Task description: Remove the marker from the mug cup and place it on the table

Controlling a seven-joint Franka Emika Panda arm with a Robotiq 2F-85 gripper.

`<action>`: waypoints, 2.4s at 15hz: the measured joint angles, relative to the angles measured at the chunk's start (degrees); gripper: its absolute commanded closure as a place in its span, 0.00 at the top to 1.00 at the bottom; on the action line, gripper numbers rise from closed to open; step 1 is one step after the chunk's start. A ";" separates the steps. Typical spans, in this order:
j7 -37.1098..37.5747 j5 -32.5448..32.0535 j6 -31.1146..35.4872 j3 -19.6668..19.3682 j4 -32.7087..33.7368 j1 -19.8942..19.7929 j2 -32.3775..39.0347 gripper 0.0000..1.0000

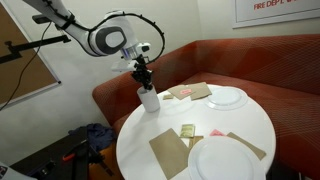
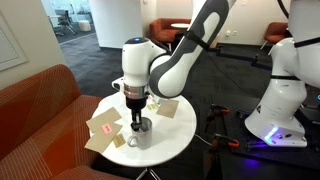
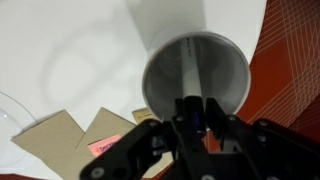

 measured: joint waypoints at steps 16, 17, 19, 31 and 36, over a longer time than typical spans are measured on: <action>0.00 0.06 0.38 0.61 -1.39 -0.21 -3.30 0.05; 0.02 0.00 0.39 0.61 -2.00 -0.18 -4.27 0.05; 0.12 -0.10 0.47 0.60 -3.38 -0.14 -6.53 0.05; 0.71 0.79 3.30 -0.40 -12.34 -0.20 -22.81 0.05; 9.05 -1.98 3.75 -1.82 -15.61 -1.00 -29.33 0.05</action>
